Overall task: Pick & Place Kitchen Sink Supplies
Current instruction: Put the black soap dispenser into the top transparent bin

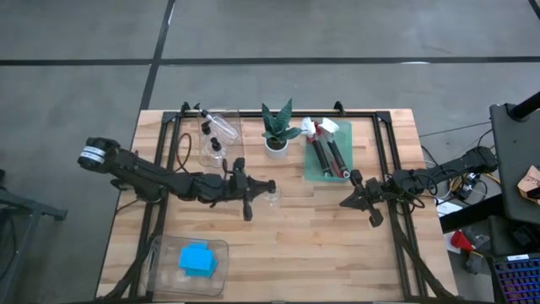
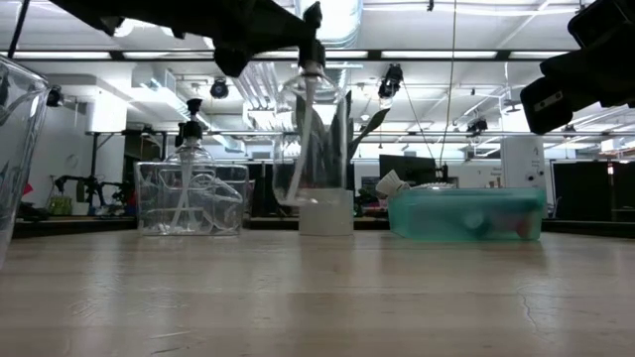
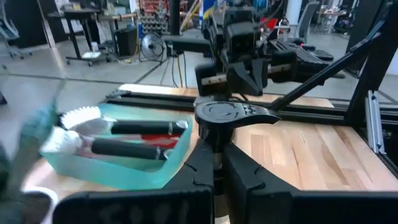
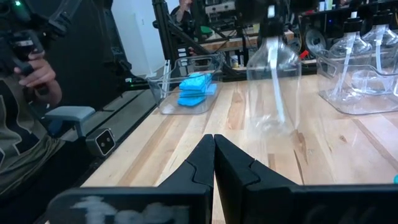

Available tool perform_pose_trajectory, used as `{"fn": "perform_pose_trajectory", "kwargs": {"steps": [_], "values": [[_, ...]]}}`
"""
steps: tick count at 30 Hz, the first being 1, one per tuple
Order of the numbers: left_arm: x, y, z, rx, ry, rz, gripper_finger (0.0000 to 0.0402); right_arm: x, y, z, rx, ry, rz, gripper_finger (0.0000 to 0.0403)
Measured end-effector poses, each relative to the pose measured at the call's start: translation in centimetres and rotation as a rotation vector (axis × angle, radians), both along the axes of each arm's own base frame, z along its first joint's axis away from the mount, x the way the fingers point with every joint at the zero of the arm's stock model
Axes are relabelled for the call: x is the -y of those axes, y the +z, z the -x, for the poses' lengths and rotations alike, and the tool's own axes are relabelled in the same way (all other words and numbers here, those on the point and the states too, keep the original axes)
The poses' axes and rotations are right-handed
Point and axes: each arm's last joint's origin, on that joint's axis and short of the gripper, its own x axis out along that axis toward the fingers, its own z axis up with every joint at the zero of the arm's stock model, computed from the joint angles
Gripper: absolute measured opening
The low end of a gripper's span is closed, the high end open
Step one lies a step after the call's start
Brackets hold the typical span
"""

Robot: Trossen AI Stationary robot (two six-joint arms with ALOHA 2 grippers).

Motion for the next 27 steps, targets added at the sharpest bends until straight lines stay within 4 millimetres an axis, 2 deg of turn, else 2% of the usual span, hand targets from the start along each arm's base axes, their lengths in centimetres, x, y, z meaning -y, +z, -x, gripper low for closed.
{"fn": "perform_pose_trajectory", "kwargs": {"steps": [5,9,16,19,22,27], "values": [[-0.5,1.8,1.6,0.0,0.042,-0.046,0.0007,0.0,0.0,0.0,0.0,0.0,0.0,0.0008],[-1.3,3.3,3.7,-0.025,0.149,-0.097,0.0,0.0,0.0,0.0,0.0,0.0,0.0,0.0008],[-3.5,6.0,6.7,0.044,0.321,-0.193,0.0003,0.0,0.0,0.0,0.0,0.0,0.0,0.0008],[-4.6,6.1,7.5,0.056,0.361,-0.18,0.0002,0.0,0.0,0.0,0.0,0.0,0.0,0.0008],[-5.0,5.7,8.0,0.061,0.305,-0.137,0.0002,0.0,0.0,0.0,0.0,0.0,0.0,0.0008],[-5.2,4.6,7.3,0.026,0.181,-0.118,0.0,0.0,0.0,0.0,0.0,0.0,0.0,0.0008]]}}
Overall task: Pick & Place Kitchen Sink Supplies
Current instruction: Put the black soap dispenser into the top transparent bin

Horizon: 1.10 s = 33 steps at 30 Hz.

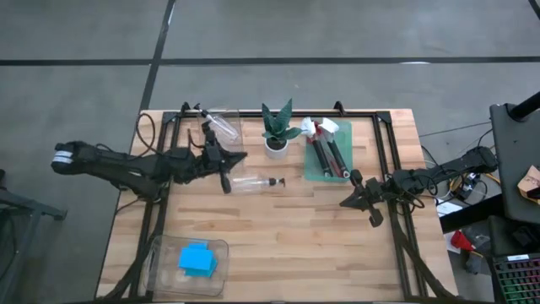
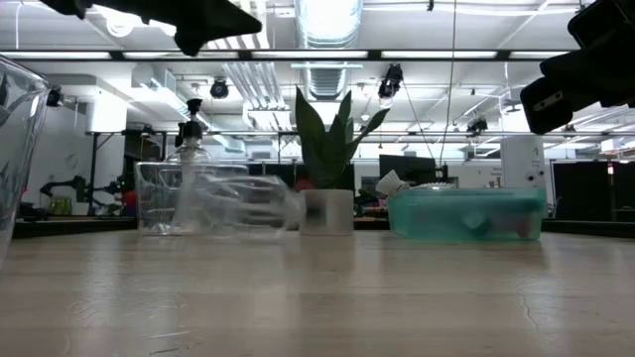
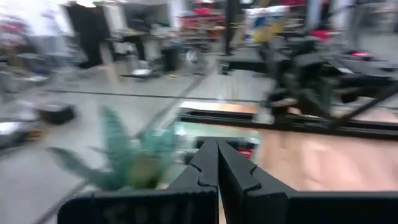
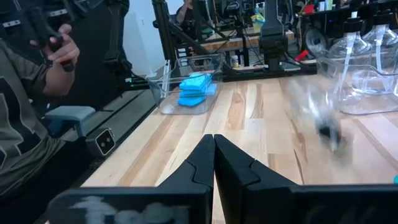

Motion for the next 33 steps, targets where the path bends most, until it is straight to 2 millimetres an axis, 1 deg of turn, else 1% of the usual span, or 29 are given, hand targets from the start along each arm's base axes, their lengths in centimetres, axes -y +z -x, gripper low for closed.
{"fn": "perform_pose_trajectory", "kwargs": {"steps": [2,4,7,9,11,14,17,20,23,26,33], "values": [[0.0,-0.3,-0.6,-0.012,-0.066,0.029,0.0,0.0,0.0,0.0,0.0,0.0,0.0,0.0008],[-0.1,-0.8,-1.3,-0.037,-0.095,0.05,0.0004,0.0,0.0,0.0,0.0,0.0,0.0,0.0008],[-0.3,-1.1,-2.4,-0.087,-0.141,0.073,0.0028,0.0,0.0,0.0,0.0,0.0,0.0,0.0008],[-0.4,-1.4,-3.4,-0.139,-0.152,0.105,0.0057,0.0,0.0,0.0,0.0,0.0,0.0,0.0008],[-0.4,-1.6,-4.3,-0.199,-0.156,0.12,0.0094,0.0,0.0,0.0,0.0,0.0,0.0,0.0008],[-0.3,-1.1,-6.1,-0.27,-0.175,0.14,0.0153,0.0,0.0,0.0,0.0,0.0,0.0,0.0008],[-0.5,-0.9,-8.2,-0.39,-0.175,0.15,0.0208,0.0,0.0,0.0,0.0,0.0,0.0,0.0008],[-0.8,-1.2,-10.5,-0.505,-0.156,0.162,0.0247,0.0,0.0,0.0,0.0,0.0,0.0,0.0008],[-1.0,-1.4,-12.8,-0.563,-0.155,0.159,0.0261,0.0,0.0,0.0,0.0,0.0,0.0,0.0008],[-0.9,-2.2,-14.4,-0.641,-0.179,0.156,0.026,0.0,0.0,0.0,0.0,0.0,0.0,0.0008],[-1.3,-4.6,-17.4,-0.73,-0.2,0.173,0.0255,0.0,0.0,0.0,0.0,0.0,0.0,0.0008]]}}
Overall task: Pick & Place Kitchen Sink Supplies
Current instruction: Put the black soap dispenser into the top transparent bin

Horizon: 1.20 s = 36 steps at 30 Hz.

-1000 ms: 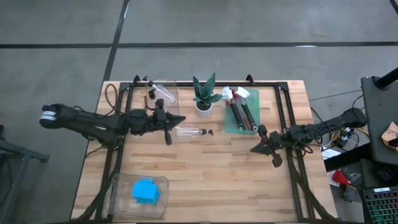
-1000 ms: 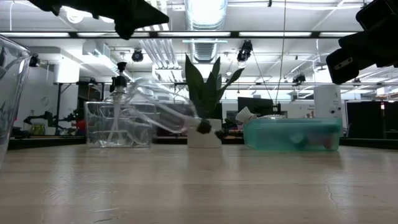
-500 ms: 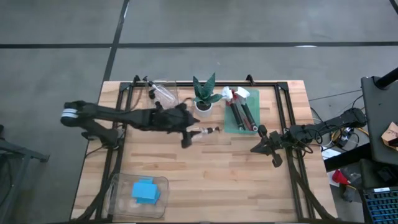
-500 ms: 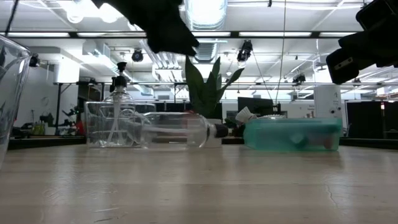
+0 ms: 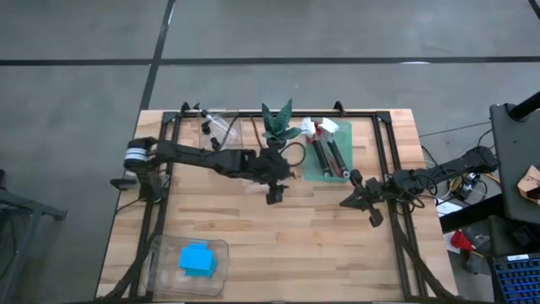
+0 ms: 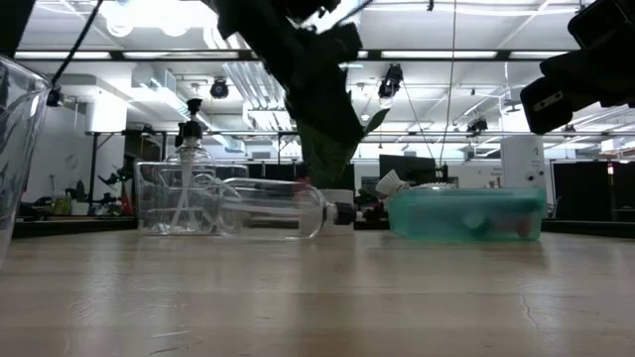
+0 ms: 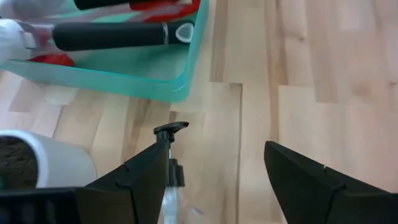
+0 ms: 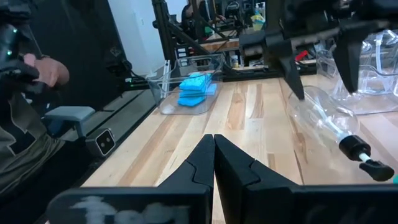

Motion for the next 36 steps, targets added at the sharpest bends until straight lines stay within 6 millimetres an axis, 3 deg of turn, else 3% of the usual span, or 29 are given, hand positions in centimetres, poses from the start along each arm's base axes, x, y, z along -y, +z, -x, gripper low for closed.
{"fn": "perform_pose_trajectory", "kwargs": {"steps": [7,13,24,36], "values": [[-1.2,-2.2,-2.0,-0.049,0.024,-0.038,0.0255,0.0,0.0,0.0,0.0,0.0,0.0,0.0008],[-2.5,-3.8,-2.2,-0.107,0.05,-0.047,0.0254,0.0,0.0,0.0,0.0,0.0,0.0,0.0008],[-3.1,-6.7,-3.0,-0.158,0.053,-0.05,0.0253,0.0,0.0,0.0,0.0,0.0,0.0,0.0008],[-3.4,-7.2,-3.1,-0.173,0.074,-0.1,0.0252,0.0,0.0,0.0,0.0,0.0,0.0,0.0008]]}}
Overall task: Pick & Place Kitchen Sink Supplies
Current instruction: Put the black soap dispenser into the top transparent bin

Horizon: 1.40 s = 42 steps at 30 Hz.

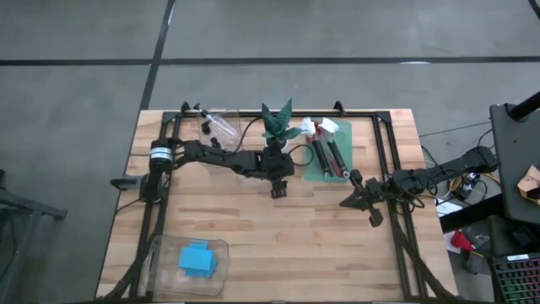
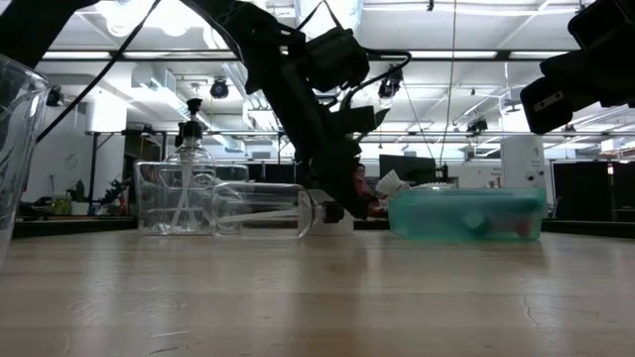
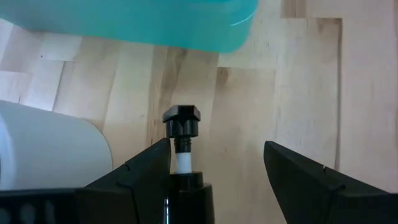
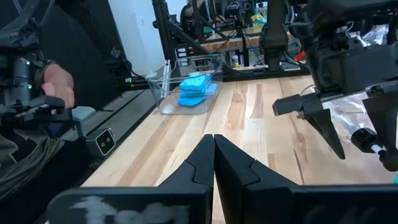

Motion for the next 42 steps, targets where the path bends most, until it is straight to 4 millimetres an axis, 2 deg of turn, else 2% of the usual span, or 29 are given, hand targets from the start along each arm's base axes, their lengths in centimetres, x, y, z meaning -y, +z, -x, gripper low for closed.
{"fn": "perform_pose_trajectory", "kwargs": {"steps": [5,15,20,28,36,42], "values": [[-0.3,-0.5,-0.1,-0.019,0.014,-0.045,0.0252,0.0,0.0,0.0,0.0,0.0,0.0,0.0008],[-1.1,-1.5,0.5,-0.094,0.045,-0.018,0.0249,0.0,0.0,0.0,-0.001,0.001,0.0,0.0008],[-0.9,-1.8,0.7,-0.118,0.017,0.066,0.0214,0.0,0.0,0.0,0.0,0.001,0.0,0.0008],[-0.7,-2.0,0.8,-0.139,0.004,0.1,0.0105,0.0,0.0,0.0,0.0,0.0,0.0,0.0008],[-0.6,-1.9,0.8,-0.132,-0.008,0.137,0.0105,0.0,0.0,0.0,0.0,0.0,0.0,0.0008],[0.2,-0.5,0.9,-0.084,-0.03,0.169,0.0105,0.0,0.0,0.0,0.0,0.001,0.0,0.0008]]}}
